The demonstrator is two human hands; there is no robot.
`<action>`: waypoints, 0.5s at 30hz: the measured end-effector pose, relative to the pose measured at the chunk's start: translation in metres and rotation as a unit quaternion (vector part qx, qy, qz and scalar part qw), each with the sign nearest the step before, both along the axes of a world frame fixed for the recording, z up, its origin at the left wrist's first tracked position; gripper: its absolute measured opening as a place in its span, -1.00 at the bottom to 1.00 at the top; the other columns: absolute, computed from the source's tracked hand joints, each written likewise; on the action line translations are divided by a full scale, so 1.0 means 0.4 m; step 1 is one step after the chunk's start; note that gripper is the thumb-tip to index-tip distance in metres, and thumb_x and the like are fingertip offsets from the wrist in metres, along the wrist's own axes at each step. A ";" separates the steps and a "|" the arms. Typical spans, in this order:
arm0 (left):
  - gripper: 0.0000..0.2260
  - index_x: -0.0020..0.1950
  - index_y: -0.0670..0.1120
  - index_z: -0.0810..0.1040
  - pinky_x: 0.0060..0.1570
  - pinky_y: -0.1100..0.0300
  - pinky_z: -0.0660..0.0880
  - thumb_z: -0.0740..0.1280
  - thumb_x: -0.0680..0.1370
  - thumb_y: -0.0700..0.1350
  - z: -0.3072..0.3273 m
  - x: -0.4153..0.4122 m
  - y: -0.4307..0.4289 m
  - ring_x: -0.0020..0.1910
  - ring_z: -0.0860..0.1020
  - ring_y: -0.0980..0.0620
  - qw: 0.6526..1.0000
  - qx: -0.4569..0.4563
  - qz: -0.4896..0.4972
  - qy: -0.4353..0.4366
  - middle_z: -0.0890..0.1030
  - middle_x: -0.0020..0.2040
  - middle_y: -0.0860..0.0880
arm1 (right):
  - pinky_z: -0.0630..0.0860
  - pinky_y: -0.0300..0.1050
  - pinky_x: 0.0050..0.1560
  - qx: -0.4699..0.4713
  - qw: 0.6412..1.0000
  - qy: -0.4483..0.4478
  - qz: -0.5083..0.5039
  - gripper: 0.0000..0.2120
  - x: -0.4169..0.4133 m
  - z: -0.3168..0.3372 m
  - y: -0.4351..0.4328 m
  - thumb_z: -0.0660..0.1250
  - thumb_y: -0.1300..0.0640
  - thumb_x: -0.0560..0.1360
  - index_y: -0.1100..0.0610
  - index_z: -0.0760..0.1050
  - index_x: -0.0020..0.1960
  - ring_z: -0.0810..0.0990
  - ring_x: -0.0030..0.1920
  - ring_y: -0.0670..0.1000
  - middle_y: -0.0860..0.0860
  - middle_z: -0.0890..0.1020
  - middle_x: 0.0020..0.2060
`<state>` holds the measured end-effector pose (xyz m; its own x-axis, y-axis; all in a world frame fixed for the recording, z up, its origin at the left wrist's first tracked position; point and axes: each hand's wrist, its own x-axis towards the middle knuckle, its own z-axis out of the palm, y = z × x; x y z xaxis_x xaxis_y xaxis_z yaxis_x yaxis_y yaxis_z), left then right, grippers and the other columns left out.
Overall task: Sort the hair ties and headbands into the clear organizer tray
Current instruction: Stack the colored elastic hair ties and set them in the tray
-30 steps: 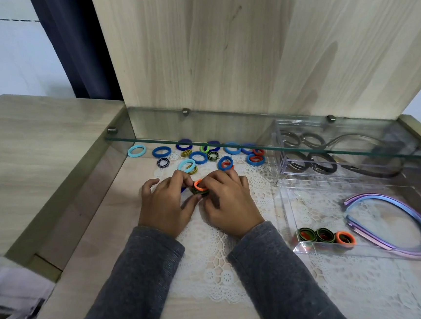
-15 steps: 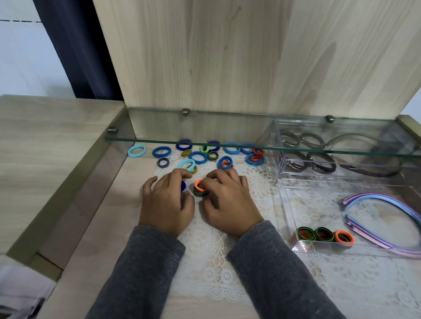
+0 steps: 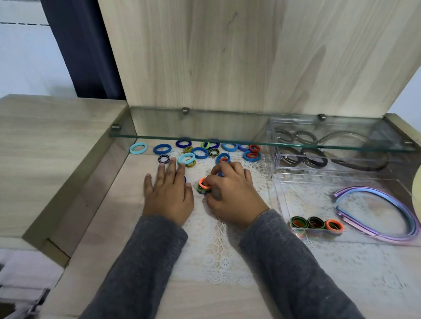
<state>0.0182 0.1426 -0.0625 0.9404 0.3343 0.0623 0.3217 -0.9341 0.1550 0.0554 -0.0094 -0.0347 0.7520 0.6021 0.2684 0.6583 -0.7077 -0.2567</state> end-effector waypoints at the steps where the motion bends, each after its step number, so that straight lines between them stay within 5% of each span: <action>1: -0.50 0.59 0.01 -0.10 0.51 -0.10 -0.15 -0.07 0.66 0.04 0.001 0.001 0.000 0.57 -0.16 -0.01 1.000 0.000 0.002 0.003 -0.17 0.59 0.02 | 0.16 -0.04 0.18 -0.012 1.000 0.007 0.001 -0.73 0.000 0.006 -0.003 0.30 0.02 0.46 -0.04 0.56 0.14 0.24 0.21 0.03 -0.05 0.42 0.18; 10: -0.47 0.59 -0.01 -0.14 0.51 -0.12 -0.16 -0.07 0.66 0.03 0.003 -0.002 -0.006 0.56 -0.20 -0.01 1.000 0.002 0.005 0.005 -0.19 0.59 0.01 | 0.18 0.00 0.23 -0.103 0.994 0.033 0.009 -0.71 -0.017 0.061 -0.035 0.29 0.02 0.52 -0.06 0.53 0.24 0.24 0.25 0.09 0.00 0.39 0.23; 15: -0.50 0.58 0.01 0.00 0.50 -0.10 -0.10 -0.01 0.64 0.02 0.013 -0.010 -0.014 0.57 -0.10 0.00 0.999 0.006 0.005 -0.033 -0.06 0.60 0.00 | 0.18 -0.01 0.22 -0.096 0.995 0.024 0.000 -0.73 -0.028 0.064 -0.048 0.32 0.01 0.52 -0.04 0.56 0.21 0.25 0.24 0.08 -0.02 0.41 0.20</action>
<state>0.0141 0.1370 -0.0573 0.9304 0.3433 0.1288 0.3212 -0.9326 0.1648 0.0440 -0.0285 -0.0093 0.7617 0.6381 0.1124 0.6478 -0.7472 -0.1485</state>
